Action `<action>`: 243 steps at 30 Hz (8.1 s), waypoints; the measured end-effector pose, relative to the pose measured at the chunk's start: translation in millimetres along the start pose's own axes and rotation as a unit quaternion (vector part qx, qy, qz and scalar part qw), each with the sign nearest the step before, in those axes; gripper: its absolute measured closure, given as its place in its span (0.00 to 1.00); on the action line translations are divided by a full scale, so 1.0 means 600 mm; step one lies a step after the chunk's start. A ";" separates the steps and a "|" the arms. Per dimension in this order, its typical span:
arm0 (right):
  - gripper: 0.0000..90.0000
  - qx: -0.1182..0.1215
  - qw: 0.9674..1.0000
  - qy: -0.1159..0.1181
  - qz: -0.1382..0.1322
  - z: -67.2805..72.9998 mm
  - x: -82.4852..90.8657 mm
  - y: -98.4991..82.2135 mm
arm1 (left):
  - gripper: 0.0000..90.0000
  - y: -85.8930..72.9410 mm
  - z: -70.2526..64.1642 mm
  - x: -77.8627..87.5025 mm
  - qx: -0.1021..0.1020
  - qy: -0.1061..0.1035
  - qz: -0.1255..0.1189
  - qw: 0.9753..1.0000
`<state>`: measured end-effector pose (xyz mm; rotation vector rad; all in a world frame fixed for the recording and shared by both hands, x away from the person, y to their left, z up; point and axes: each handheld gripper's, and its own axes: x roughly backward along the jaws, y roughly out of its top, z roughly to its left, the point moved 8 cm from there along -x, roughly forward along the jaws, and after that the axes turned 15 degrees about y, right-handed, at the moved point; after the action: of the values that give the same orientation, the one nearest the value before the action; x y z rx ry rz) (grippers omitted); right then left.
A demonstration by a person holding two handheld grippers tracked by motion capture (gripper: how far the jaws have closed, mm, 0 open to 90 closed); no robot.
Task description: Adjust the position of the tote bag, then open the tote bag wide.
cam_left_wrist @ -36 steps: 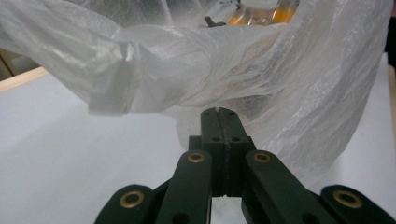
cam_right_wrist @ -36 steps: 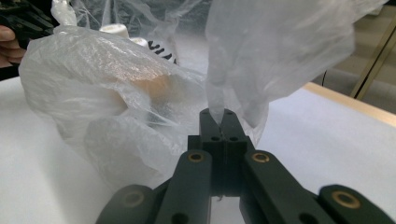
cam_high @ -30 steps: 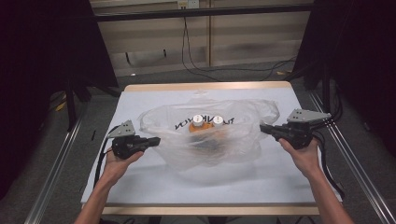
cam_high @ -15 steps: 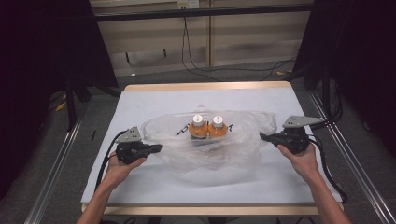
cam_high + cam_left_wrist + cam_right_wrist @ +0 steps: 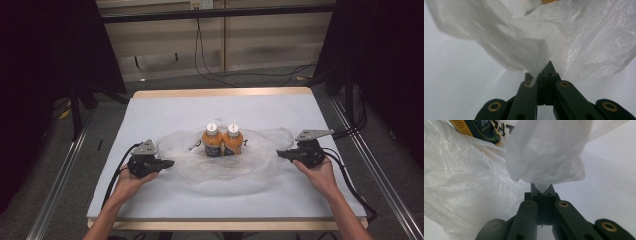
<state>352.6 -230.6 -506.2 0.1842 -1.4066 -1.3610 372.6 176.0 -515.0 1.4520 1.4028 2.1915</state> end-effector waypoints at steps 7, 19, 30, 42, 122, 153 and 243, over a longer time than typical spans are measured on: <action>1.00 -0.006 0.999 -0.009 0.035 -0.014 -0.010 -0.026 | 1.00 -0.016 -0.001 -0.009 -0.006 -0.003 0.021 1.000; 0.95 0.000 0.998 -0.018 0.052 -0.020 -0.023 -0.046 | 1.00 -0.027 -0.007 -0.019 -0.008 -0.010 0.032 0.999; 0.57 -0.015 1.000 -0.001 -0.022 -0.008 0.012 -0.017 | 0.62 0.011 -0.004 0.017 0.040 -0.013 -0.027 0.999; 0.33 -0.018 0.997 -0.023 -0.067 0.014 0.072 -0.002 | 0.27 0.027 0.002 0.075 0.086 0.004 -0.061 0.994; 1.00 0.125 0.965 -0.024 0.228 -0.003 -0.094 0.015 | 1.00 0.042 0.023 -0.097 -0.143 0.058 0.130 0.980; 1.00 0.106 0.970 -0.072 0.205 -0.078 -0.064 0.014 | 1.00 0.017 0.072 -0.080 -0.088 0.060 0.112 0.988; 1.00 0.062 0.984 0.137 0.094 0.014 -0.223 0.129 | 1.00 0.131 -0.186 -0.135 -0.065 -0.056 0.005 0.996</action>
<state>438.7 -102.7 -520.2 0.2999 -1.2433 -1.0503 352.6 18.4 -516.2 1.5129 1.1969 2.1255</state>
